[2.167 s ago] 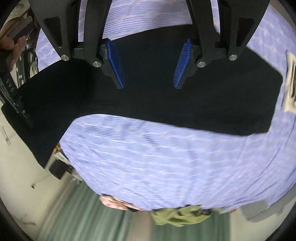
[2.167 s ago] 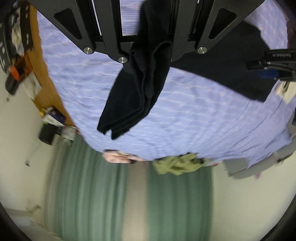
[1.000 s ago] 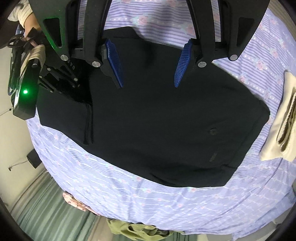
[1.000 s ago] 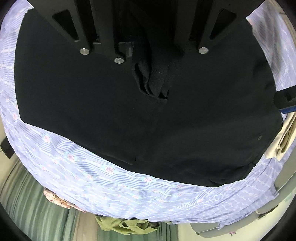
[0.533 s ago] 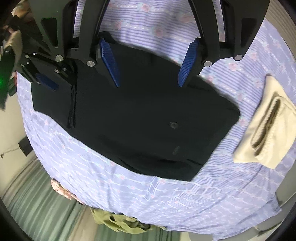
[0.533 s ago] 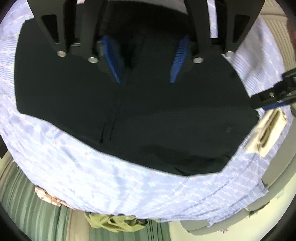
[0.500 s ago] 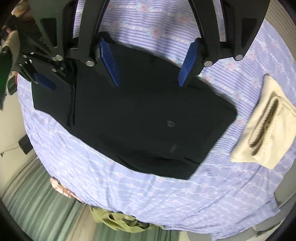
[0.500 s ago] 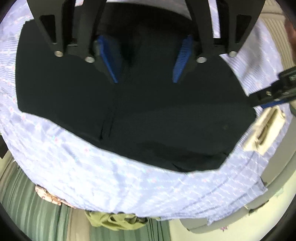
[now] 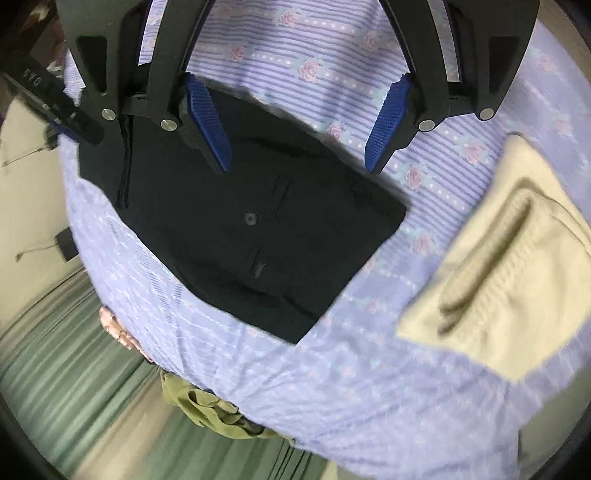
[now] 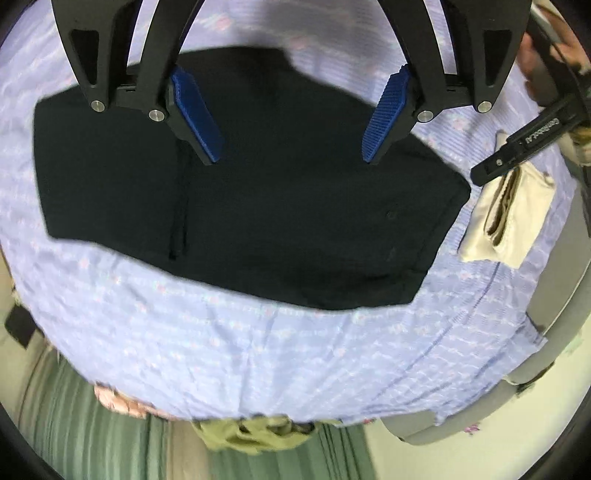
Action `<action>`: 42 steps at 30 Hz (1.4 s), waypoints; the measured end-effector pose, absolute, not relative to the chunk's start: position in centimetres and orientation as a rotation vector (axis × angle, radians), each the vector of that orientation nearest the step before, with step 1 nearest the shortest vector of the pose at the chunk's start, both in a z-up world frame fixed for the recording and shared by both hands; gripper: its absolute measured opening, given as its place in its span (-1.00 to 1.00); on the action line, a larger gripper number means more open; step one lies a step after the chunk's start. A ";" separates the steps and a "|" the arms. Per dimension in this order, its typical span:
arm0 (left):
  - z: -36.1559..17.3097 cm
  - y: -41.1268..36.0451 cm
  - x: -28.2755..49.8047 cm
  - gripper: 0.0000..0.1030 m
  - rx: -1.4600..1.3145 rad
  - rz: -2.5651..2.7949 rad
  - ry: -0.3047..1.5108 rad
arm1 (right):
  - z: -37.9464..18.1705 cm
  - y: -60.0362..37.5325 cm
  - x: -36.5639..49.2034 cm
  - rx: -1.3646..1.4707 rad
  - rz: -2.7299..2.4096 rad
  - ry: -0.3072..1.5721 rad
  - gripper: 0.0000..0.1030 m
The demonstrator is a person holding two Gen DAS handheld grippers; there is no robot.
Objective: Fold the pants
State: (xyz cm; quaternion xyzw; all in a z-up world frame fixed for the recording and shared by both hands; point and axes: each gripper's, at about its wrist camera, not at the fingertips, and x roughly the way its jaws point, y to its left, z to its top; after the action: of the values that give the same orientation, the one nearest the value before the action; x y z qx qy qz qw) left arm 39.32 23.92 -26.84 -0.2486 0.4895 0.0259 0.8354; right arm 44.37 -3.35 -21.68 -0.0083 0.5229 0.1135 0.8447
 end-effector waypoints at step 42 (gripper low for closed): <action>-36.8 28.4 48.4 -0.50 -1.072 -0.095 1.030 | -26.0 2.0 45.5 0.067 0.137 1.170 0.56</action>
State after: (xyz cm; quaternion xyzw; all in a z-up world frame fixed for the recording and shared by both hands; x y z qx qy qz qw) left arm 48.37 28.37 -36.82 -0.4878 0.4686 -0.0431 0.7353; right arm 45.48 1.95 -25.98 0.0314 0.5516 0.0644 0.8310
